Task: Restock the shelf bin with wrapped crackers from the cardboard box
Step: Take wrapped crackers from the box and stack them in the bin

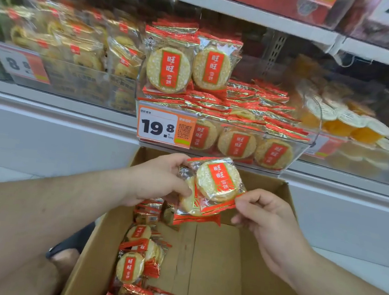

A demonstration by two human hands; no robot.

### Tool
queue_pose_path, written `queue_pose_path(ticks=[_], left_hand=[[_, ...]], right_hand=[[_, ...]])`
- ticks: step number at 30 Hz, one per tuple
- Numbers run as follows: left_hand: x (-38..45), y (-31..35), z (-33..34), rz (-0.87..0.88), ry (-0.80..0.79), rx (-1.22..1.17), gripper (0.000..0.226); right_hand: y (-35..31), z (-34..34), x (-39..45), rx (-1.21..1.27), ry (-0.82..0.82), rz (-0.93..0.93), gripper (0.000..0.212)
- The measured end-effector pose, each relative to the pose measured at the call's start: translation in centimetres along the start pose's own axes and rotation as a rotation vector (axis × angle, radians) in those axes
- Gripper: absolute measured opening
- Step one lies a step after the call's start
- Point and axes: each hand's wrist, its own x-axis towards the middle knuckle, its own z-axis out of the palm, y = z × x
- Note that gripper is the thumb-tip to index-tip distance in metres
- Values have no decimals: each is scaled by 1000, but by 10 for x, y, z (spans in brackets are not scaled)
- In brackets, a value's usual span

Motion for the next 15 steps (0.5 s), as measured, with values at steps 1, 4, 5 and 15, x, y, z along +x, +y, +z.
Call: queue_pose_path(ticks=[1, 4, 5, 15], left_hand=[[-1, 2, 2, 17, -6, -37, 44], [0, 6, 6, 46, 39, -97, 42], [1, 7, 6, 53, 73, -71, 42], [-1, 22, 2, 167, 80, 164, 49]], right_hand=[[1, 2, 1, -29, -5, -8, 21], [4, 5, 3, -151, -15, -29, 23], [5, 6, 5, -193, -22, -26, 22], [-7, 7, 20, -359, 33, 20, 34]])
